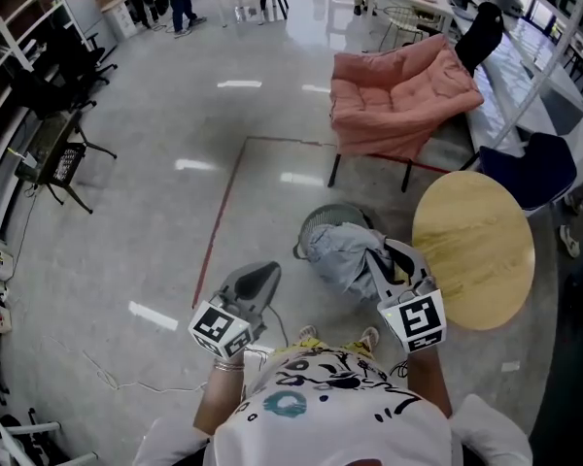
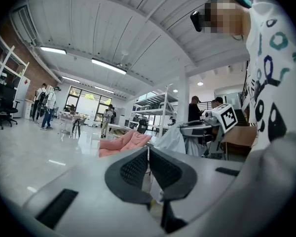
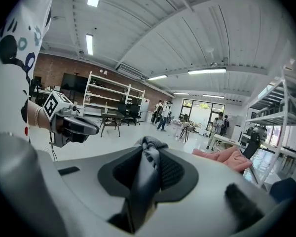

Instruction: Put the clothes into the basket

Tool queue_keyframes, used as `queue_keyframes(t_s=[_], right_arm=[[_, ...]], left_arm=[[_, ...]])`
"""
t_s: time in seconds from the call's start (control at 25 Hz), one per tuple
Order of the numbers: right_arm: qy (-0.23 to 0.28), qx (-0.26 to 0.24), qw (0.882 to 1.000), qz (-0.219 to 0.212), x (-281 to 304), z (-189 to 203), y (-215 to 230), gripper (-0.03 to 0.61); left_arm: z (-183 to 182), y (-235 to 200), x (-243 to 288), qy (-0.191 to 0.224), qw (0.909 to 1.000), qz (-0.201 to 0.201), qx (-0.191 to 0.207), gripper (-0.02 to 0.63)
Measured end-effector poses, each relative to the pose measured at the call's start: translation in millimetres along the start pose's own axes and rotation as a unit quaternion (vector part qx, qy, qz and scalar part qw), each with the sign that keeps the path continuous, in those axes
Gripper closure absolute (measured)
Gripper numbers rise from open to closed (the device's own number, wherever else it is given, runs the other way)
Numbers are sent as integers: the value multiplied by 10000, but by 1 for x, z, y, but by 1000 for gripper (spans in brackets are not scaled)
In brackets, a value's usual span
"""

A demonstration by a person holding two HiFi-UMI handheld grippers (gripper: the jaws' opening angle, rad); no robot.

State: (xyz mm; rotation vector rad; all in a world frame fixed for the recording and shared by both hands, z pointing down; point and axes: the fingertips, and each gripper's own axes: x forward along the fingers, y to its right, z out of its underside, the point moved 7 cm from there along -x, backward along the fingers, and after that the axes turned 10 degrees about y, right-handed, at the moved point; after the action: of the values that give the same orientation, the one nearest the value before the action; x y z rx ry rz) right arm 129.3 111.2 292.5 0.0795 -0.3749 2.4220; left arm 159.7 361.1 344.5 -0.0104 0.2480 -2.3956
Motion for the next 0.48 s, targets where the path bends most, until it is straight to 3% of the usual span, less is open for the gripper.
queue_keyframes(t_s=[0.48], right_arm=[[-48,164,9997,-176,54,7,7,492]], left_arm=[[12,-41,-10,-87,9982,-532,-269,597]])
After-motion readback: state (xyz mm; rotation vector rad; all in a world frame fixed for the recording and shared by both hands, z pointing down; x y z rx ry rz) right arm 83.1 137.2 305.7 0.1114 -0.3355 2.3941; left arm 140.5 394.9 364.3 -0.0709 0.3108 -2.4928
